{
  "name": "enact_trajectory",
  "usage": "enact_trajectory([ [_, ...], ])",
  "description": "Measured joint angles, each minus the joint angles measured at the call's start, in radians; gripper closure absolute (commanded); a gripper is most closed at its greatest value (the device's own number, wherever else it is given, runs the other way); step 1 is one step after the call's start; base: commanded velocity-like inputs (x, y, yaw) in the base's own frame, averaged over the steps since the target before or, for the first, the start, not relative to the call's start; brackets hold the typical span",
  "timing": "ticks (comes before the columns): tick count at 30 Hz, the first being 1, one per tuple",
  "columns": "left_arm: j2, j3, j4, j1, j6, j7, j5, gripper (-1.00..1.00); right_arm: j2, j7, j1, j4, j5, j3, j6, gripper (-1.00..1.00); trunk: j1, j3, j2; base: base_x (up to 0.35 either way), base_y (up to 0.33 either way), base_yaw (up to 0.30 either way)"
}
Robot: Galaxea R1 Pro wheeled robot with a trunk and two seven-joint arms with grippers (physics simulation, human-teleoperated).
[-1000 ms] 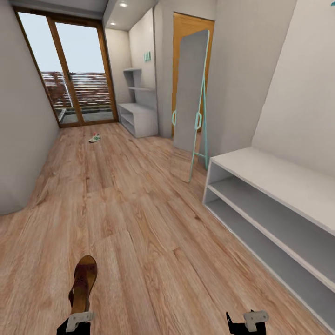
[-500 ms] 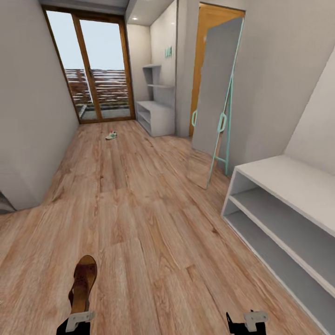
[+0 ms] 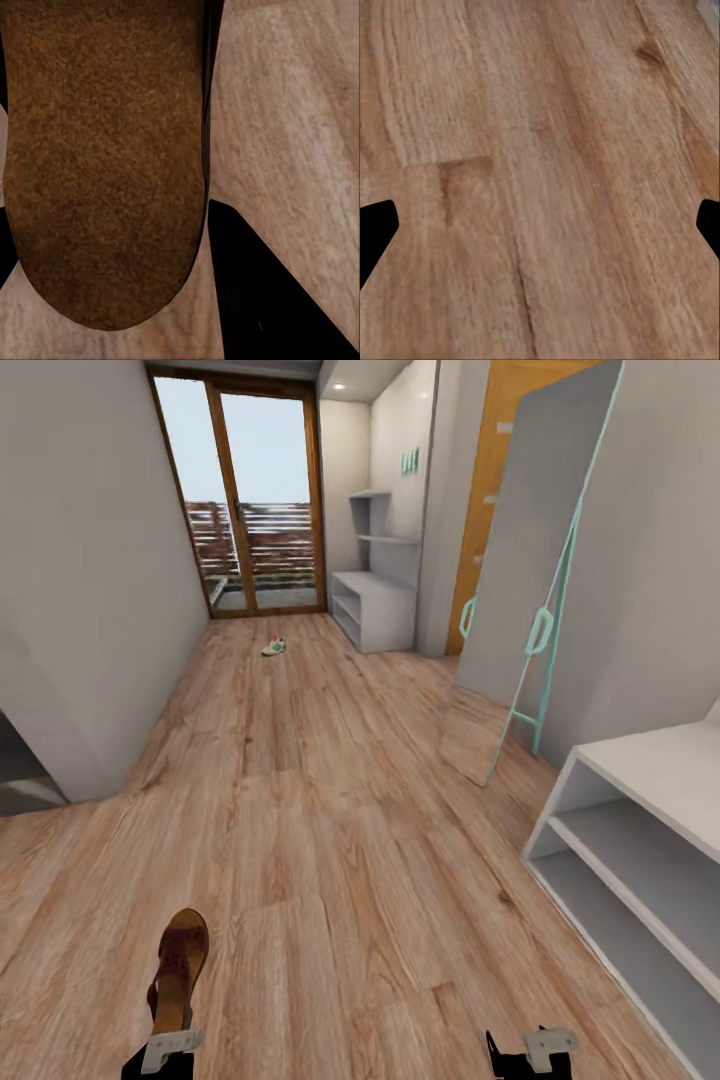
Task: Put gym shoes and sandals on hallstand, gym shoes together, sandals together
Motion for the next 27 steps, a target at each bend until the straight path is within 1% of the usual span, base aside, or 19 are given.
enact_trajectory([
  [18, 0.0, 0.0, 0.0, 0.0, 0.0, 0.0, -0.001, 1.0, 0.0, 0.0, 0.0, 0.0, 0.0, 0.0, 0.0, -1.0, 0.0, -0.018, 0.0, 0.338, 0.0, 0.22],
  [27, -0.002, 0.0, 0.0, 0.0, 0.0, 0.0, -0.002, 1.0, -0.005, 0.006, 0.0, 0.001, 0.004, 0.002, 0.0, -1.0, 0.0, -0.021, 0.0, 0.339, -0.006, 0.041],
])
